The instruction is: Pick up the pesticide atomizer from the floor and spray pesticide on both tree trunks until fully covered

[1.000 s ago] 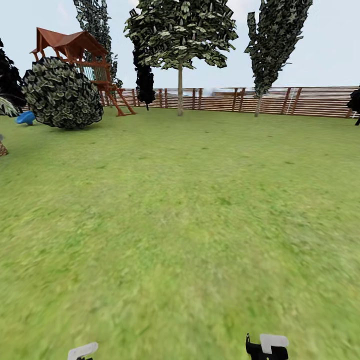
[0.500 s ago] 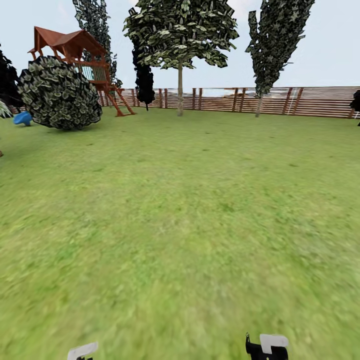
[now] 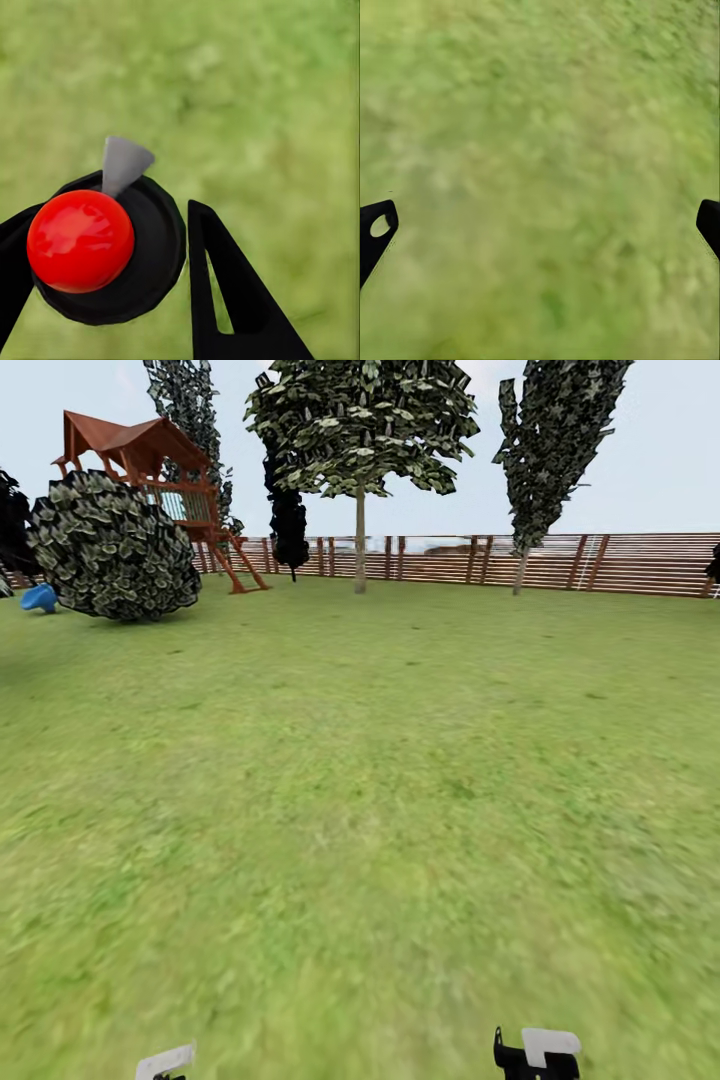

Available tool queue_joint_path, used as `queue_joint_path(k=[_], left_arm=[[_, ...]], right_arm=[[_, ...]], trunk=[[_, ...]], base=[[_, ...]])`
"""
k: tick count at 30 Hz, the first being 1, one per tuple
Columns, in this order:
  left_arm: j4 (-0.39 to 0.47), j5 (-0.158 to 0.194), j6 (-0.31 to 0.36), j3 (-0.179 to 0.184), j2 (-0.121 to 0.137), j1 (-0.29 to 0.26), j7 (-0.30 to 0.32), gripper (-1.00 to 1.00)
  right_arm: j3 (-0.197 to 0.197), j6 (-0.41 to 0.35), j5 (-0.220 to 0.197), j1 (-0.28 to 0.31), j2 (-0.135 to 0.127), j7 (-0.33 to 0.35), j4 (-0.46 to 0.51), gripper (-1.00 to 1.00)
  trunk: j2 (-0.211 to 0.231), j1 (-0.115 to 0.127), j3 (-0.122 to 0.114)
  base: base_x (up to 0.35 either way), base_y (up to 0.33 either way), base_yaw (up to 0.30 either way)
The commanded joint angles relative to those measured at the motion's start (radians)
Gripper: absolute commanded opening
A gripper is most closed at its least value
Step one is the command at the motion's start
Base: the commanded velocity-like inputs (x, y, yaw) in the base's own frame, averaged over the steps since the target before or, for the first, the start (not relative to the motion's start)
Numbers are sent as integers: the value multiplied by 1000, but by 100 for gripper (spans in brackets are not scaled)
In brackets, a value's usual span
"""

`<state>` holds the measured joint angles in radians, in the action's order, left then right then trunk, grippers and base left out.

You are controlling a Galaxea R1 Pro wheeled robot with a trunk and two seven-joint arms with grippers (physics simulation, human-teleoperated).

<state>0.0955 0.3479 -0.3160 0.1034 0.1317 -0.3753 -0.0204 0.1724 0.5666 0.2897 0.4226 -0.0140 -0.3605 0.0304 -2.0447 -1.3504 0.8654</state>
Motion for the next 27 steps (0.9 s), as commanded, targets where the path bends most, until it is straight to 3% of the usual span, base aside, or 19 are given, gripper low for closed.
queue_joint_path(k=[1, 27], left_arm=[[0, 7, -3, 9, 0, -1, -3, -100], [-1, 6, -6, 9, -1, -1, -3, -100]], right_arm=[[7, 3, 11, 1, -1, -5, -1, 100], [7, -1, 10, 1, -1, -5, -1, 100]], trunk=[[0, 0, 1], [0, 0, 1]], base=[[336, 0, 0], [336, 0, 0]])
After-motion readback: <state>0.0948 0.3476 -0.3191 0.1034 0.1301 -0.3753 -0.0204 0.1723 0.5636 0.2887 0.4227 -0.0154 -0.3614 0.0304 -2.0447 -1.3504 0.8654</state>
